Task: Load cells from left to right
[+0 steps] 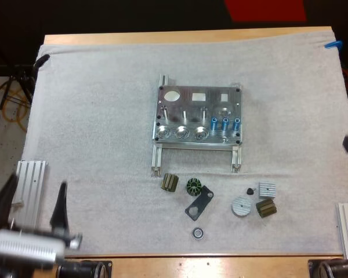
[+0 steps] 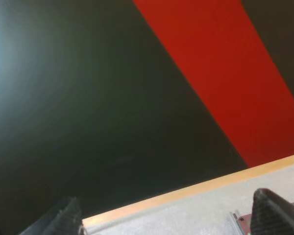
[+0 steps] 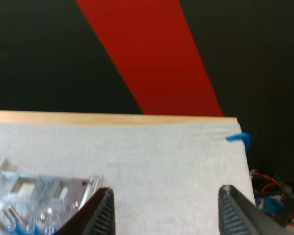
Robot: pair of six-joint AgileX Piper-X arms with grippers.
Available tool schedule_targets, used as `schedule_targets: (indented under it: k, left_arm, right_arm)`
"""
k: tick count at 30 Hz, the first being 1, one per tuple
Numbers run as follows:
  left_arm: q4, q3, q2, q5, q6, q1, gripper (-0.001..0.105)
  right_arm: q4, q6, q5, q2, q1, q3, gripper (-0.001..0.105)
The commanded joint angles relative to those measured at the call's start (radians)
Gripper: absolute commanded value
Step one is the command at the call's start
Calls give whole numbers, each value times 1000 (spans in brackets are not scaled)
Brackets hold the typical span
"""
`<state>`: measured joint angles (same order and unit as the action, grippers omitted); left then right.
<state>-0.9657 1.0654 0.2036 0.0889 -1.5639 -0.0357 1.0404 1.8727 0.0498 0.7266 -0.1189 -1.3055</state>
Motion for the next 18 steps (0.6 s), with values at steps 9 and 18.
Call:
schedule_targets:
  k: [9, 18]
  left_arm:
    - [-255, 4, -242, -9, -27, -1, 69]
    - [-509, 22, -357, -7, -51, 4, 69]
  right_arm:
    - [-29, 15, -1, -321, 3, 212, 47]
    - [-26, -18, -1, -623, 3, 348, 47]
